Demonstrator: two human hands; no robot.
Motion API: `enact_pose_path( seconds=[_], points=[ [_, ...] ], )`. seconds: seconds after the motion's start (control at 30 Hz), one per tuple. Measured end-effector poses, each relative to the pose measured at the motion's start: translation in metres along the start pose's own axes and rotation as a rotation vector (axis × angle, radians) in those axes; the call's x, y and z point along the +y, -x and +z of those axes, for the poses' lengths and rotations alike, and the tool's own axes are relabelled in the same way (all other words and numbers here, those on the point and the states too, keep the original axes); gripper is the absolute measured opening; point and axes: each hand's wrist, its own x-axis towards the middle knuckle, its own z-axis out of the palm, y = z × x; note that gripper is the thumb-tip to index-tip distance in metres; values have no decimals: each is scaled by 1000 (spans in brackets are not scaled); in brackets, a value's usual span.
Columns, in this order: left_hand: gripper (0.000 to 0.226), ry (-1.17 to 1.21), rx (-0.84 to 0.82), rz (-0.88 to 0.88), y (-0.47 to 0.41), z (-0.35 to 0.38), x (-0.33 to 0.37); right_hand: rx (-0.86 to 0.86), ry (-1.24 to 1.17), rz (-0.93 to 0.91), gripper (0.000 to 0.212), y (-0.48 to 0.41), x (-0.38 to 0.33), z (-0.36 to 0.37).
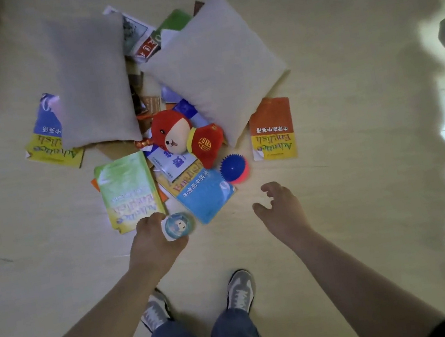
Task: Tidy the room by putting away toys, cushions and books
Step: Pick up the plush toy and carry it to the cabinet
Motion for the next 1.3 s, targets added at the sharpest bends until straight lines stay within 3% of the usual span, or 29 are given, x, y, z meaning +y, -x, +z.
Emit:
enact_pose_path(
  seconds=[0.5, 1.03, 1.3],
  points=[
    [75, -27, -21, -34, -135, 123, -85, 30, 86, -24, 54, -153, 62, 117],
    [90, 6, -19, -44, -238, 218, -147, 175, 83, -1, 96, -282, 104, 215],
    [78, -28, -36, -60, -256, 230, -150, 291, 54, 7, 83, -298, 115, 219]
  ],
)
